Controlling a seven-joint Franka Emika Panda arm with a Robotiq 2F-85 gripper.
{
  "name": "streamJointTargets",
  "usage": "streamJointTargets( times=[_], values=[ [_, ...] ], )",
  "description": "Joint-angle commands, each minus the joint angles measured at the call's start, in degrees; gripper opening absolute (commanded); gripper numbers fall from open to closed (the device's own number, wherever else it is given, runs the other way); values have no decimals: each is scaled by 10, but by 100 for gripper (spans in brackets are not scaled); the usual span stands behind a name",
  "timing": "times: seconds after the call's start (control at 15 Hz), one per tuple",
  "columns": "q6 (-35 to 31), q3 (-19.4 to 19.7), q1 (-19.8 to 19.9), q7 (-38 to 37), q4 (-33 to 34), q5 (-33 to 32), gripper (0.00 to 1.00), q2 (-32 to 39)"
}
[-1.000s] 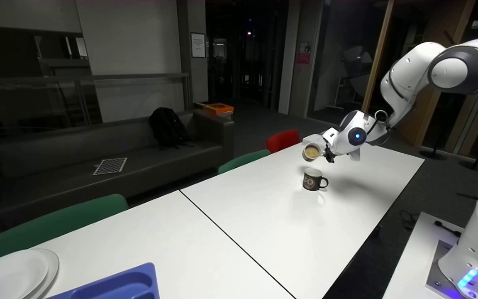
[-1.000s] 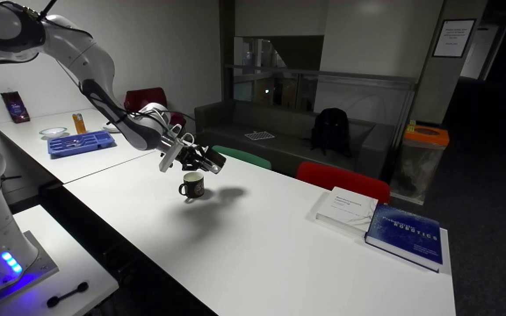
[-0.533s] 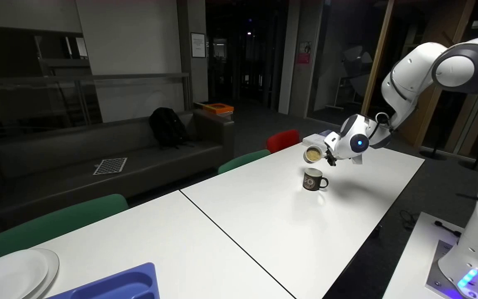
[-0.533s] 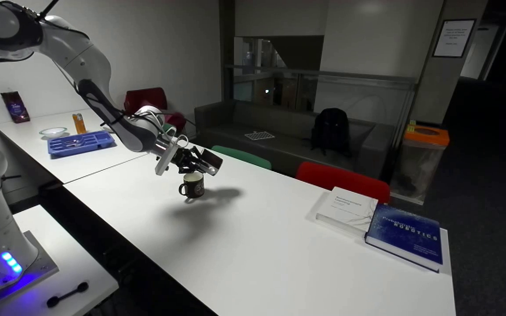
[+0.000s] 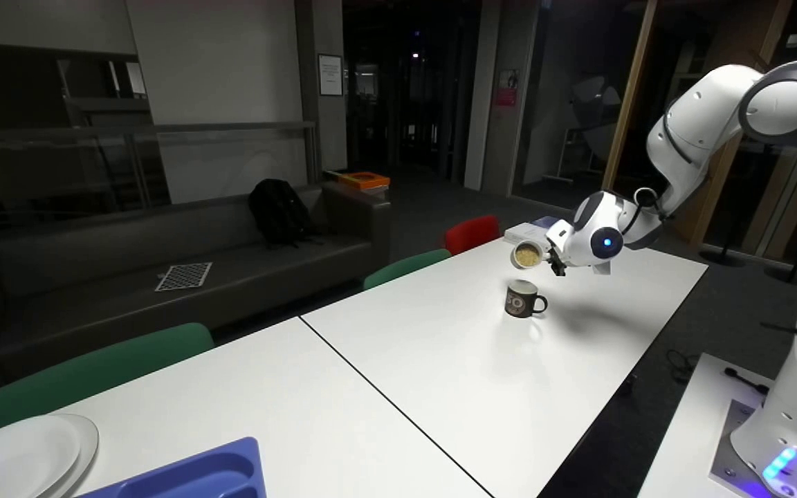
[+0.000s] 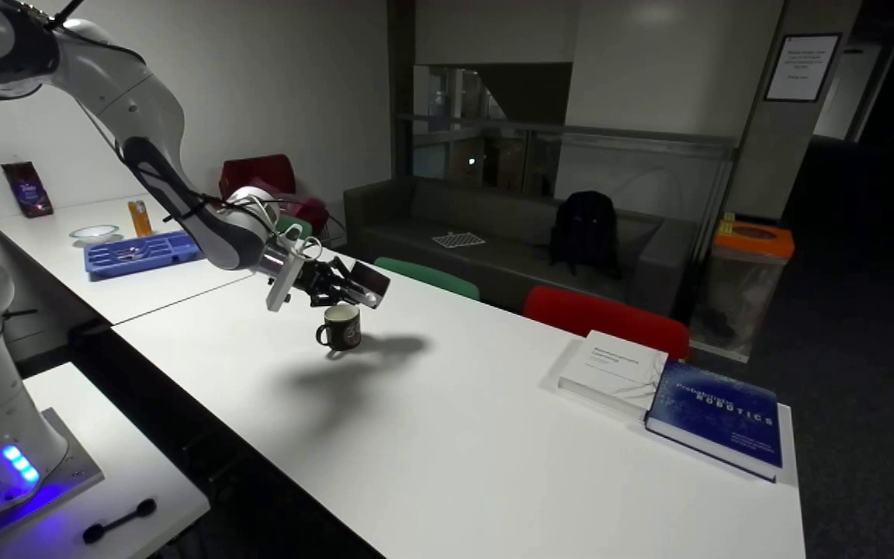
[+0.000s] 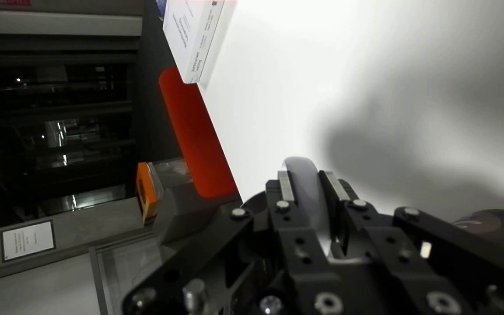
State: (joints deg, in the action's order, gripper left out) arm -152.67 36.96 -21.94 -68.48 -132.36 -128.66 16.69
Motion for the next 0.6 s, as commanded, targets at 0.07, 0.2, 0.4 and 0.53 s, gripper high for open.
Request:
streamJointTargets(
  times=[0.07,0.2,0.4,0.53],
  values=[
    [98,-136,119,14,-53,-29,5,-91],
    [121,-202,172,1,-64,-35,5,-95],
    [129,-262,220,-5,-74,-37,5,-98],
    [127,-285,240,-5,-74,-35,5,-96]
  ],
)
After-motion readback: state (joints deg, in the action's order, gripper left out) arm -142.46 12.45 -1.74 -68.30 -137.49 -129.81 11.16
